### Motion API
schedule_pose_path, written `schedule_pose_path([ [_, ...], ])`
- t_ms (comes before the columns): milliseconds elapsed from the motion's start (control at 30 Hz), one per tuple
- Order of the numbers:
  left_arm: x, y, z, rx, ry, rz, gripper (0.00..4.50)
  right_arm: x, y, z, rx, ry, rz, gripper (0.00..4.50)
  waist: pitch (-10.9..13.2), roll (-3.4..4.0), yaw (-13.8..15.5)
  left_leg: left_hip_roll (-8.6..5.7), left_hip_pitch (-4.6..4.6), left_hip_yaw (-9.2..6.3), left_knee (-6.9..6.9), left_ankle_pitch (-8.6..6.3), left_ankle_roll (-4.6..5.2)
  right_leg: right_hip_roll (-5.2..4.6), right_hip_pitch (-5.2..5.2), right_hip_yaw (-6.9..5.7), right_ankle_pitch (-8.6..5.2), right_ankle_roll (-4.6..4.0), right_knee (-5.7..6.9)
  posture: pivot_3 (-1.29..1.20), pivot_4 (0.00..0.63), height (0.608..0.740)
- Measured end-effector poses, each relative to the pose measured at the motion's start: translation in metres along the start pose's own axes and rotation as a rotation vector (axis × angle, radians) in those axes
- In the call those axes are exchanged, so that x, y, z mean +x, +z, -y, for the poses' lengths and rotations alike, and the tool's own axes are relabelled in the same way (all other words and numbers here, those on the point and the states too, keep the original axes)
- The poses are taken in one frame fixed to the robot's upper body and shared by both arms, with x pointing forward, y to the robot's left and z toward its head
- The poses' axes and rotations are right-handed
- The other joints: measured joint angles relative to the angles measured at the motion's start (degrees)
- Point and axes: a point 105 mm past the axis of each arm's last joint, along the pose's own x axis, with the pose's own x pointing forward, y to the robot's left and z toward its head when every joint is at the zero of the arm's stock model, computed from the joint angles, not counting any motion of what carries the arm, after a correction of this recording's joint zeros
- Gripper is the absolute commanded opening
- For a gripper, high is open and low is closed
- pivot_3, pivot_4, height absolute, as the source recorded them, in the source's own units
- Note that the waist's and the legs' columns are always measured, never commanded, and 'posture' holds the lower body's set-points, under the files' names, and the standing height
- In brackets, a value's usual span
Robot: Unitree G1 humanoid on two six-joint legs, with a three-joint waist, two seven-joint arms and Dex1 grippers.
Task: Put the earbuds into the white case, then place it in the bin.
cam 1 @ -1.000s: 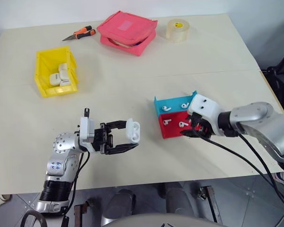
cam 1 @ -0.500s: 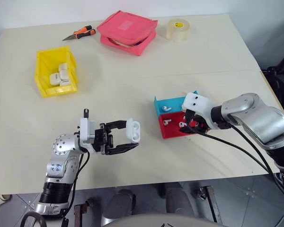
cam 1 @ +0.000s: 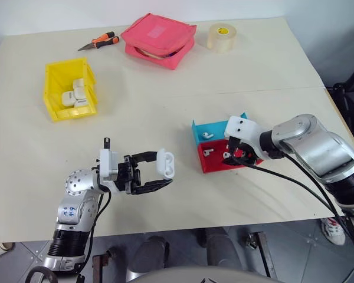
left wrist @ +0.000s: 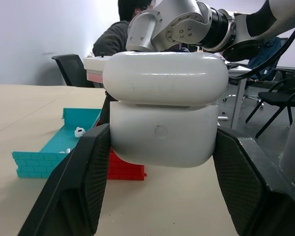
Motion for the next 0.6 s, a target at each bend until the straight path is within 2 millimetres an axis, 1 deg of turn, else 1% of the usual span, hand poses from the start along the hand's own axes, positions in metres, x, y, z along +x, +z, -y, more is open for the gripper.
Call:
schedule_pose_path([
  [33, 0.0, 0.0, 0.0, 0.001, 0.0, 0.0, 2.77, 0.0, 0.0, 0.0, -0.004, 0.0, 0.001, 1.68, 0.0, 0.0, -0.01, 0.0, 0.0, 0.0, 0.0, 0.0, 0.0, 0.0, 0.0, 0.0, 0.0, 0.0, 0.0, 0.0, 0.15, 0.74],
  [67, 0.0, 0.0, 0.0, 0.003, 0.0, -0.001, 2.77, 0.001, 0.001, 0.0, -0.007, 0.002, 0.003, 1.24, 0.0, 0.0, -0.01, 0.01, 0.0, 0.0, 0.0, 0.0, 0.0, 0.0, 0.0, 0.0, 0.0, 0.0, 0.0, 0.0, 0.15, 0.74],
  [100, 0.0, 0.0, 0.0, 0.004, 0.001, -0.001, 2.77, 0.001, 0.001, -0.001, -0.008, 0.004, 0.004, 1.0, 0.0, 0.0, 0.0, 0.01, 0.0, 0.0, 0.0, 0.0, 0.0, 0.01, 0.0, 0.0, 0.0, 0.0, 0.0, 0.0, 0.15, 0.74],
  [133, 0.0, 0.0, 0.0, 0.005, 0.001, -0.001, 2.77, 0.001, 0.001, -0.001, -0.01, 0.006, 0.004, 0.64, 0.0, 0.0, 0.0, 0.01, 0.0, 0.0, 0.0, 0.0, 0.0, 0.01, 0.0, 0.0, 0.0, 0.0, 0.0, 0.0, 0.15, 0.74],
  [167, 0.0, 0.0, 0.0, 0.005, 0.001, -0.002, 2.77, 0.001, 0.002, 0.0, -0.013, 0.004, 0.003, 0.45, 0.0, 0.0, 0.01, 0.01, 0.0, 0.0, 0.0, 0.0, 0.0, 0.0, 0.01, 0.0, 0.0, 0.0, 0.0, 0.0, 0.15, 0.74],
  [467, 0.001, 0.001, -0.002, 0.014, -0.003, -0.003, 2.77, 0.002, 0.004, 0.0, -0.013, -0.002, 0.014, 0.45, 0.0, 0.0, 0.0, 0.01, 0.0, 0.0, 0.0, 0.0, -0.01, 0.01, 0.0, 0.0, 0.0, -0.01, 0.0, 0.0, 0.15, 0.74],
  [533, 0.001, 0.002, -0.003, 0.02, -0.006, -0.002, 2.77, 0.0, 0.009, 0.0, 0.016, -0.009, 0.066, 0.45, 0.0, 0.0, 0.03, 0.01, -0.01, 0.0, 0.0, 0.0, -0.01, 0.01, -0.01, 0.0, 0.01, -0.01, -0.01, 0.0, 0.15, 0.74],
  [600, 0.004, 0.005, -0.006, 0.035, -0.019, 0.002, 2.77, -0.007, 0.018, 0.001, 0.069, -0.021, 0.159, 0.45, 0.0, 0.0, 0.15, 0.01, -0.03, -0.02, 0.0, 0.0, -0.01, 0.01, -0.01, -0.01, 0.01, -0.01, -0.01, 0.0, 0.15, 0.74],
])
